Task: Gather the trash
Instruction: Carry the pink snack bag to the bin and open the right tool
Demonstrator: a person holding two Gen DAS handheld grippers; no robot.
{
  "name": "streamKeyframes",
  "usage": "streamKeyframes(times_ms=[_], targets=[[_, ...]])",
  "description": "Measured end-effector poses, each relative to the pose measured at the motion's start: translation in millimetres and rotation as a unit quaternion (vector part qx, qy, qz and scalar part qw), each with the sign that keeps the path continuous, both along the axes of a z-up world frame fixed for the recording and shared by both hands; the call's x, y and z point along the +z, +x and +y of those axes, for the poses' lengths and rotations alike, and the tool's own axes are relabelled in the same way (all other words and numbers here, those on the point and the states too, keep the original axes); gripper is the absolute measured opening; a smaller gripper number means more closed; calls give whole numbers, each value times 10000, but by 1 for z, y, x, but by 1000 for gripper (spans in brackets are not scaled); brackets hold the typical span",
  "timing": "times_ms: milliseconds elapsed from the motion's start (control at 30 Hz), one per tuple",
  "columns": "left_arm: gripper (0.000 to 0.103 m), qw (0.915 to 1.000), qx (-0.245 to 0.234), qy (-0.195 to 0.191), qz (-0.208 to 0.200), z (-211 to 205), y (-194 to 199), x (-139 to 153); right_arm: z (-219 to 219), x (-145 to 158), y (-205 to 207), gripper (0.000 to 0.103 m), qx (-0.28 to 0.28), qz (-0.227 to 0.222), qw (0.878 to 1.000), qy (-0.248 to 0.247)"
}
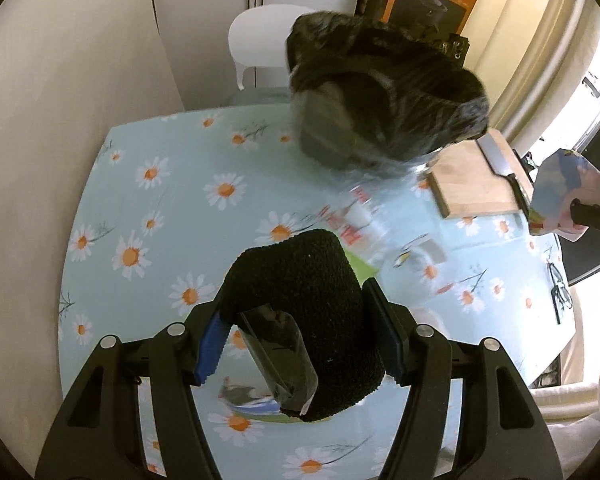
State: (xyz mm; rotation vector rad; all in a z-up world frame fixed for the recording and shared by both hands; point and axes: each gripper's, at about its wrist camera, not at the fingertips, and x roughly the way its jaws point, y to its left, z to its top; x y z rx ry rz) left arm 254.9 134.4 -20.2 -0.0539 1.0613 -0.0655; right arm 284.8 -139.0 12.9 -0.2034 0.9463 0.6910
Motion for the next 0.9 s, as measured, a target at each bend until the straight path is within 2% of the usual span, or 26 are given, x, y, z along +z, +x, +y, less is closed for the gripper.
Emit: streamKeyframes(times_ms=[233, 500, 667, 800, 900], targets=[[63, 9996, 40, 6, -269, -39, 3, 29, -29, 26, 4, 11, 141, -315, 9993, 175], [63, 9985, -96, -41, -531, -57, 18, 58, -44, 54, 10, 11, 236, -675, 9972, 214], [63, 9972, -334, 98, -667, -69, 38, 77, -49, 67, 24, 11, 211, -835, 9957, 329], [63, 9962, -547, -56, -673, -72, 61, 86, -46, 76, 41, 11, 132, -914, 9950, 384], [63, 9955, -674, 49, -667, -76, 76, 90, -40, 83, 55, 11, 132, -939, 9945, 442]])
